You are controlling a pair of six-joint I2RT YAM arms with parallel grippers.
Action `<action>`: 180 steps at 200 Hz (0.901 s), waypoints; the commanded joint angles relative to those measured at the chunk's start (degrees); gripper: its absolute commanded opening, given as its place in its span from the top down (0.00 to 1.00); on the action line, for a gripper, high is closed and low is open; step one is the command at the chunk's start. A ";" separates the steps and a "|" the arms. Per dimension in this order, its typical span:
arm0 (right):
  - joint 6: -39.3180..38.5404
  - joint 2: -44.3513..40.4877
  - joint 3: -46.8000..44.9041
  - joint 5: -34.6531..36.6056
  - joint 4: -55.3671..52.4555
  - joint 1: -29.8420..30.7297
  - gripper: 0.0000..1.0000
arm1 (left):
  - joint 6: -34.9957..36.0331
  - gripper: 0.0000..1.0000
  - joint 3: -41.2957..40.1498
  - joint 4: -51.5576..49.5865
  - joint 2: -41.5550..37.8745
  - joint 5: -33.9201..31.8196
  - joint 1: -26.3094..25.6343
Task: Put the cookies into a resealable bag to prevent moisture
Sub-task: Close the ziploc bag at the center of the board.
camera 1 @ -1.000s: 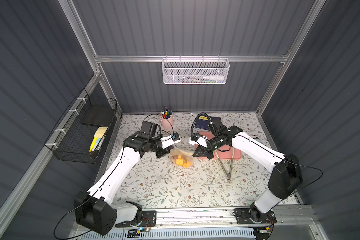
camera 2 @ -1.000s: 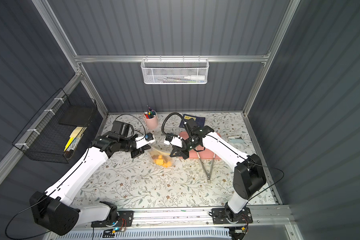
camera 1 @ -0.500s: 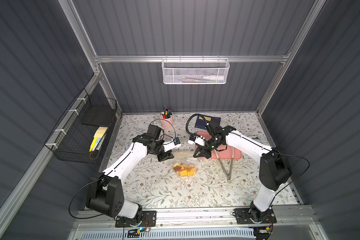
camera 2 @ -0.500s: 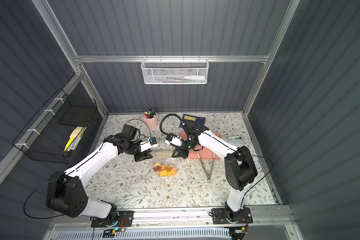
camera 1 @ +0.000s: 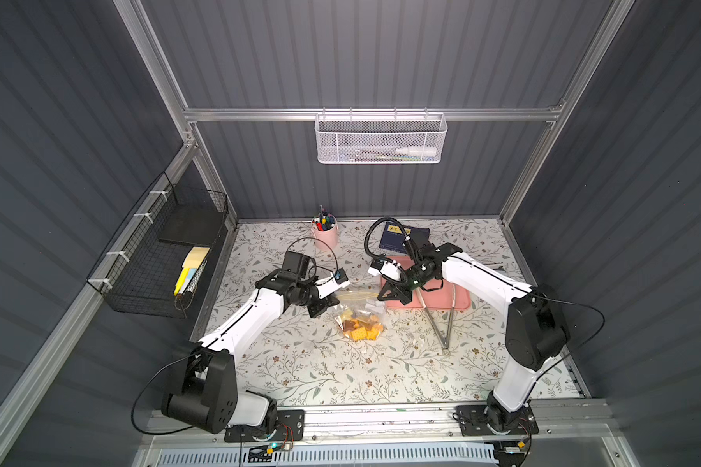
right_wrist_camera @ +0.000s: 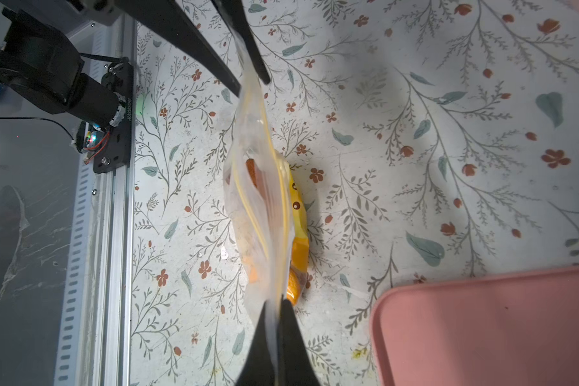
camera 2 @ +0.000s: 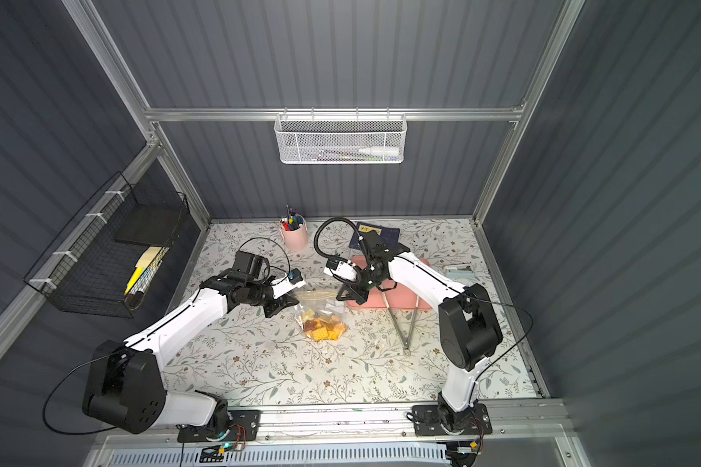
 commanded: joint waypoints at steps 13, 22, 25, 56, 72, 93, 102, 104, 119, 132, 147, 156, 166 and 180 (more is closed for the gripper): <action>0.76 -4.67 -3.98 2.61 6.74 -0.40 0.89 | 1.72 1.00 4.04 -4.29 2.25 2.46 0.76; 1.16 -5.44 -5.05 3.00 8.70 -0.44 0.83 | 1.94 1.00 4.43 -4.59 2.34 2.68 0.85; 1.24 -5.70 -5.28 3.06 9.15 -0.49 0.81 | 2.07 1.00 4.59 -4.72 2.41 2.70 0.92; 1.52 -6.56 -6.25 3.77 11.11 -0.55 0.78 | 3.20 1.00 6.66 -6.85 3.73 2.77 1.12; 0.75 -6.13 -5.65 3.60 9.48 -0.55 0.78 | 3.54 1.00 7.41 -7.80 4.29 2.73 1.42; 0.02 -5.59 -5.58 4.57 7.69 -0.55 0.76 | 3.89 1.00 8.05 -8.32 4.71 3.30 1.56; -0.24 -5.70 -5.98 5.28 7.71 -0.57 0.74 | 3.97 1.00 8.35 -8.68 4.88 3.45 1.64; -0.31 -5.81 -6.10 5.40 7.70 -0.61 0.73 | 3.97 1.00 8.36 -8.76 4.88 3.44 1.64; -0.84 -6.23 -6.64 5.90 7.67 -0.54 0.70 | 3.97 1.00 8.50 -8.91 5.23 3.43 1.73; -1.11 -6.20 -6.61 5.98 7.18 -0.53 0.72 | 4.05 1.00 8.57 -9.08 5.52 3.73 1.73; -1.14 -5.88 -6.38 5.88 6.87 -0.47 0.74 | 3.99 1.00 8.82 -9.08 5.75 3.94 1.73; -1.03 -5.85 -6.32 5.80 7.02 -0.51 0.82 | 3.98 1.00 8.92 -9.17 5.91 4.11 1.74; -1.21 -5.83 -6.38 5.81 7.00 -0.45 0.95 | 3.98 1.00 9.09 -9.26 6.01 4.14 1.78; -1.81 -5.95 -6.49 5.91 6.77 -0.48 1.00 | 4.05 1.00 9.19 -9.35 6.07 3.98 1.82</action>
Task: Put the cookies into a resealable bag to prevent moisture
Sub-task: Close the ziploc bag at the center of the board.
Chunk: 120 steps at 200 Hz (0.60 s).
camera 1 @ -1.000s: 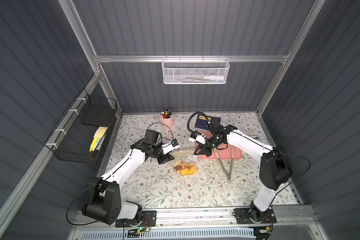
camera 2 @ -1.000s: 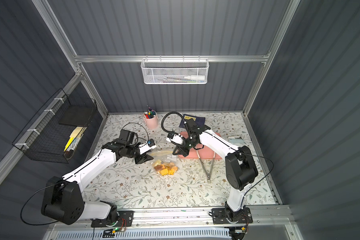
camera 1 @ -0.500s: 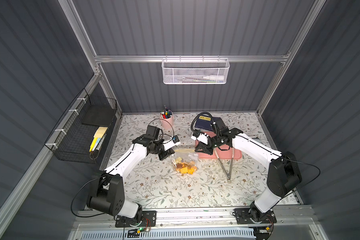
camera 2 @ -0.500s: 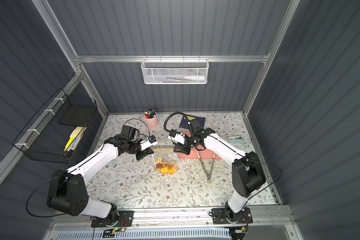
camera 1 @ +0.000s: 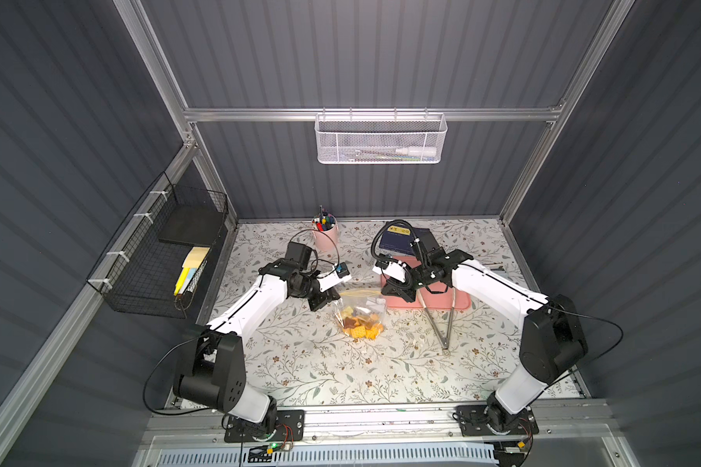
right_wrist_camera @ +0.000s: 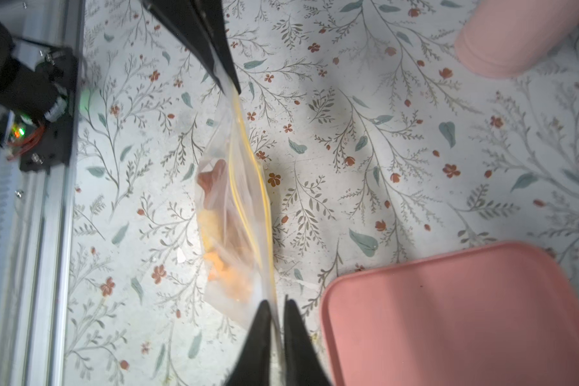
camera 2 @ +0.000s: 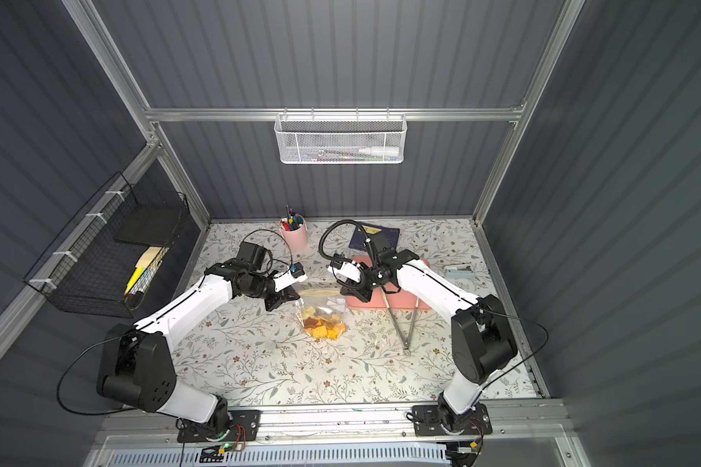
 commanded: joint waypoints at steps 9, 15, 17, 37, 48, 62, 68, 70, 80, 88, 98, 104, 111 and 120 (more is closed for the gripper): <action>-1.48 -0.28 -0.72 0.14 -1.70 -0.05 1.00 | 1.04 1.00 1.82 -1.93 0.64 1.40 0.60; -1.45 -0.60 -0.98 0.23 -1.45 -0.05 1.00 | 1.05 1.00 1.89 -1.98 0.63 1.42 0.60; -1.46 -0.72 -1.07 0.35 -1.37 -0.05 1.00 | 1.04 1.00 1.91 -2.01 0.69 1.42 0.60; -0.56 -0.83 -1.21 0.59 -1.25 -0.05 0.86 | 1.04 1.00 2.02 -2.03 0.80 1.61 0.60; -0.23 -0.73 -1.07 0.60 -1.24 -0.03 0.76 | 1.08 1.00 2.17 -1.94 0.89 1.93 0.60; 0.28 -0.30 -1.12 1.03 -0.91 0.18 0.75 | 0.95 1.00 2.42 -1.94 1.13 2.11 0.60; 0.33 -0.06 -1.12 1.12 -0.77 0.28 0.77 | 0.89 1.00 2.47 -1.94 1.28 2.30 0.60; 0.44 -0.04 -1.02 1.12 -0.74 0.29 0.78 | 0.91 1.00 2.51 -1.94 1.25 2.36 0.60; 0.57 0.04 -0.95 1.13 -0.66 0.44 0.88 | 0.92 1.00 2.54 -1.98 1.35 2.37 0.60; 0.73 -0.13 -1.12 1.10 -0.07 0.46 0.97 | 0.97 1.00 2.57 -2.03 1.30 2.48 0.60; 0.72 -0.62 -1.42 0.64 0.63 0.51 1.00 | 1.03 1.00 2.61 -2.19 1.49 2.34 0.60; 0.68 -0.97 -1.56 0.16 0.76 0.48 1.00 | 1.04 1.00 2.62 -2.36 1.51 2.34 0.60; 0.72 -1.13 -1.66 -0.30 1.05 0.51 1.00 | 1.13 1.00 2.69 -2.45 1.58 2.35 0.60; 1.31 -1.06 -1.53 -0.46 1.55 0.56 1.00 | 1.21 1.00 2.62 -2.46 1.68 2.44 0.60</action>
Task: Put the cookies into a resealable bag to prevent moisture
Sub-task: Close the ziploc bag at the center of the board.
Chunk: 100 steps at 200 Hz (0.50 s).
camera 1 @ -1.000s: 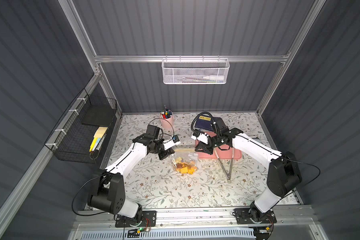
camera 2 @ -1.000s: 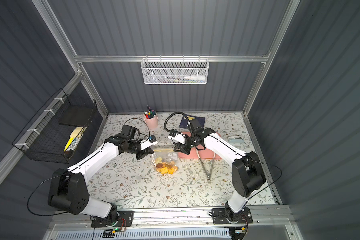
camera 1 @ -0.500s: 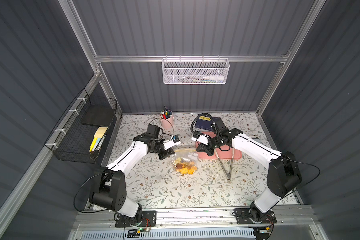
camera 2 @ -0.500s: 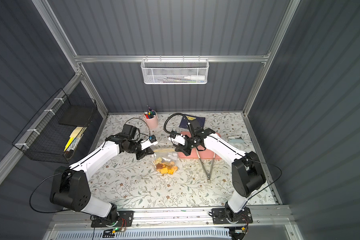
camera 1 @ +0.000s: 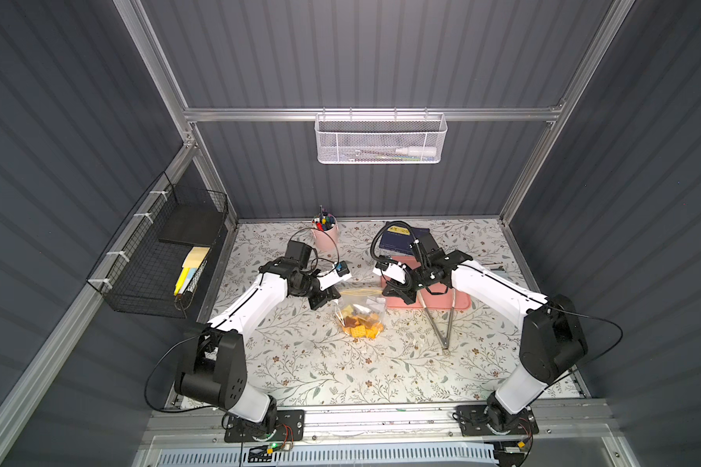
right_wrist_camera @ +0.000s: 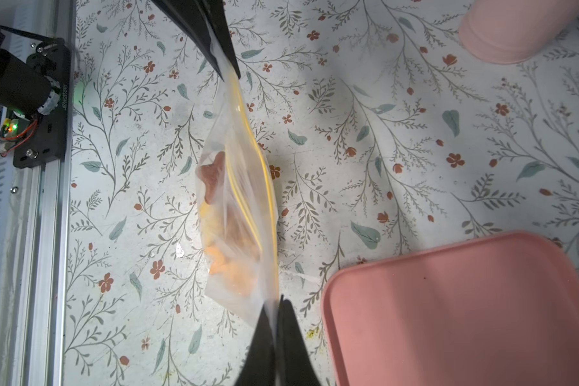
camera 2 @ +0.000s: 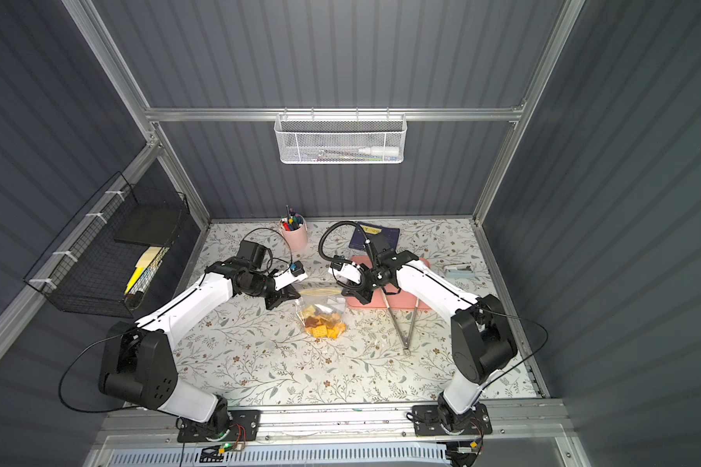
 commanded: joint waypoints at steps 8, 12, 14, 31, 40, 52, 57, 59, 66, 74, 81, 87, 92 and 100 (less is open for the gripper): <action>1.55 -0.87 -0.51 -1.32 1.61 0.46 0.83 | 1.12 1.00 1.65 -2.07 0.95 1.68 0.33; 1.88 -0.70 -0.31 -1.33 1.68 0.54 0.74 | 1.12 1.00 1.80 -2.07 0.99 1.80 0.33; 1.93 -0.61 -0.27 -1.42 1.64 0.54 0.72 | 1.09 1.00 1.76 -2.07 0.98 1.82 0.33; 2.07 0.36 0.35 -1.29 1.60 1.23 0.66 | 0.99 1.00 1.92 -2.07 1.24 2.16 0.32; 2.18 1.10 0.78 -1.24 1.50 1.51 0.66 | 0.99 1.00 2.00 -2.12 1.34 2.15 0.33; 2.20 1.70 1.04 -1.11 1.43 1.87 0.69 | 1.19 1.00 2.18 -2.23 1.27 2.14 0.33; 2.14 1.92 1.08 -1.15 1.41 1.94 0.71 | 1.24 1.00 2.26 -2.25 1.25 2.04 0.33; 2.18 1.98 1.15 -1.15 1.42 1.96 0.72 | 1.25 1.00 2.27 -2.29 1.25 1.99 0.33; 2.17 2.08 1.28 -1.02 1.42 2.13 0.78 | 1.34 1.00 2.27 -2.41 1.16 1.76 0.33; 2.07 2.10 1.27 -0.72 1.50 2.18 0.92 | 1.52 1.00 2.27 -2.59 1.24 1.76 0.33; 1.95 1.92 1.10 -0.50 1.83 2.19 1.00 | 1.64 1.00 2.35 -2.81 1.32 1.80 0.33; 1.79 1.53 0.91 -0.81 2.07 2.20 1.00 | 1.65 1.00 2.46 -2.99 1.33 1.82 0.33; 1.47 1.35 0.70 -1.15 2.15 2.23 1.00 | 1.69 1.00 2.46 -3.13 1.38 1.82 0.33; 1.93 1.11 0.71 -1.24 2.50 2.18 1.00 | 1.69 1.00 2.49 -3.13 1.42 1.77 0.33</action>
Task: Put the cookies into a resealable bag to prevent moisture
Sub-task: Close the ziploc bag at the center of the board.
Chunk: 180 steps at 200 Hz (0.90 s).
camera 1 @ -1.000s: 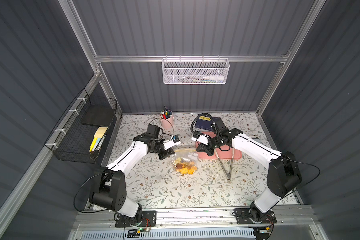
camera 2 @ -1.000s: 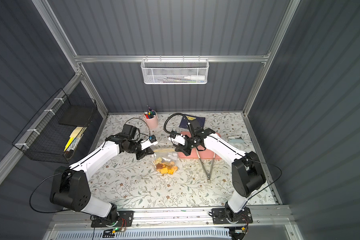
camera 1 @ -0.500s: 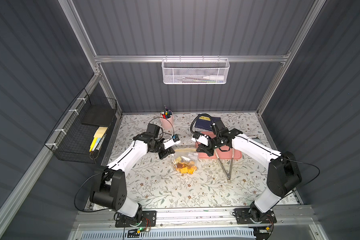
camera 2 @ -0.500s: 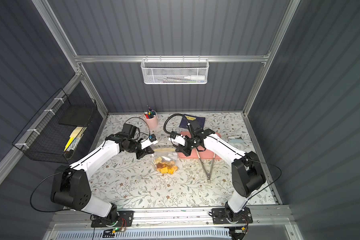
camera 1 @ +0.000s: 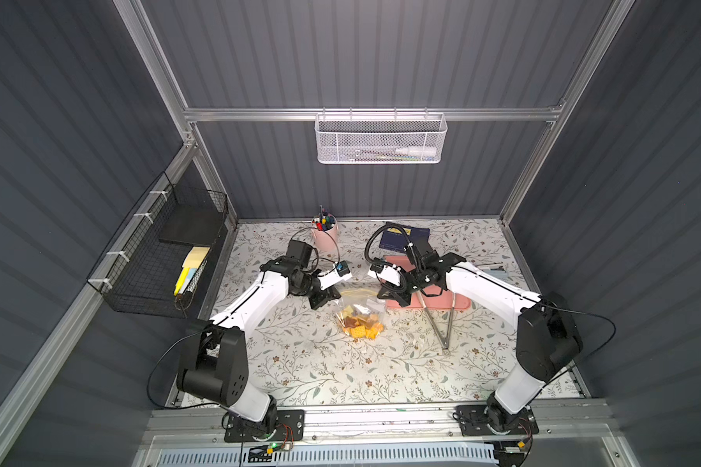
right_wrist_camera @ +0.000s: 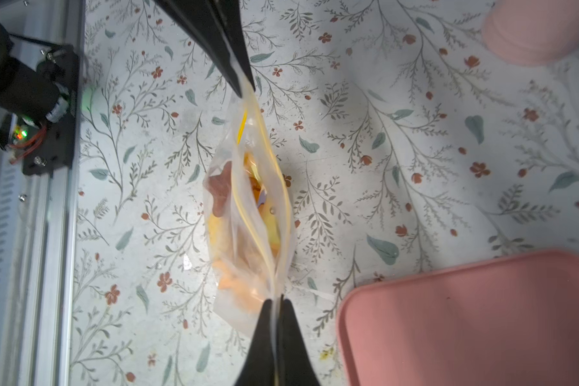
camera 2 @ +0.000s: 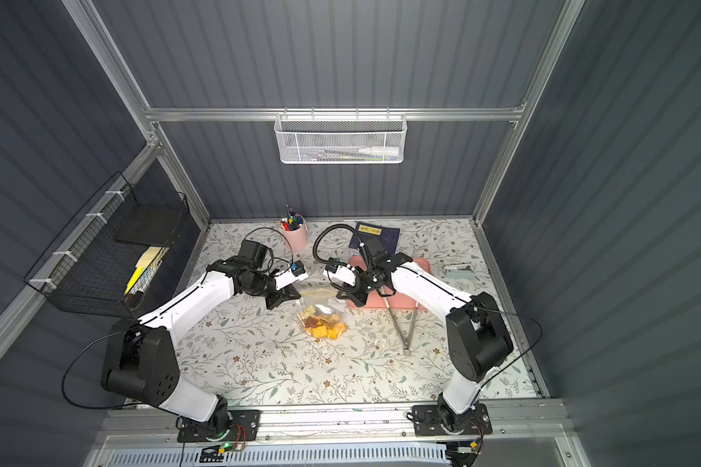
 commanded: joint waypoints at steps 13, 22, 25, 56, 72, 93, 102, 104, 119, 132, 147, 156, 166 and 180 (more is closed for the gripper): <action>1.24 -0.15 1.24 -1.07 1.08 0.21 0.66 | 1.26 1.00 1.72 -1.95 0.66 1.66 0.33; 1.54 0.00 1.43 -1.37 1.47 0.31 0.59 | 1.26 1.00 1.85 -1.95 0.74 1.87 0.33; 1.57 0.06 1.54 -1.43 1.50 0.47 0.59 | 1.26 1.00 1.87 -1.95 0.85 1.92 0.33; 1.53 2.03 3.12 -1.35 1.54 1.75 1.00 | 1.47 1.00 2.56 -2.34 1.11 2.22 0.38; 0.96 2.43 3.30 -1.98 1.30 2.04 1.00 | 1.61 1.00 2.66 -2.63 1.18 2.11 0.33; 2.22 2.73 3.59 -1.90 2.15 2.40 0.64 | 1.87 1.00 3.02 -3.26 1.36 2.01 0.33; 2.21 2.92 3.65 -1.73 2.33 2.64 0.62 | 1.96 1.00 3.02 -3.33 1.45 2.03 0.33; 2.24 2.98 3.72 -1.66 2.40 2.67 0.63 | 1.96 1.00 3.02 -3.35 1.45 2.05 0.33; 2.16 3.46 4.26 -1.34 2.41 2.86 0.98 | 1.96 1.00 3.15 -3.35 1.62 2.21 0.33; 1.62 3.73 4.60 -1.61 1.92 2.82 1.00 | 1.96 1.00 3.31 -3.44 1.80 2.23 0.33; 2.35 3.87 5.00 -1.50 2.27 2.93 0.88 | 2.19 1.00 3.65 -3.85 1.89 2.29 0.33; 2.75 4.02 5.06 -1.59 2.62 2.96 0.62 | 2.30 1.00 3.80 -4.05 1.97 2.21 0.33; 2.74 4.38 5.40 -1.79 2.61 3.11 0.63 | 2.36 1.00 4.00 -4.23 2.06 2.29 0.33; 2.02 5.17 6.16 -1.84 1.64 3.45 1.00 | 2.41 1.00 4.18 -4.24 2.15 2.29 0.33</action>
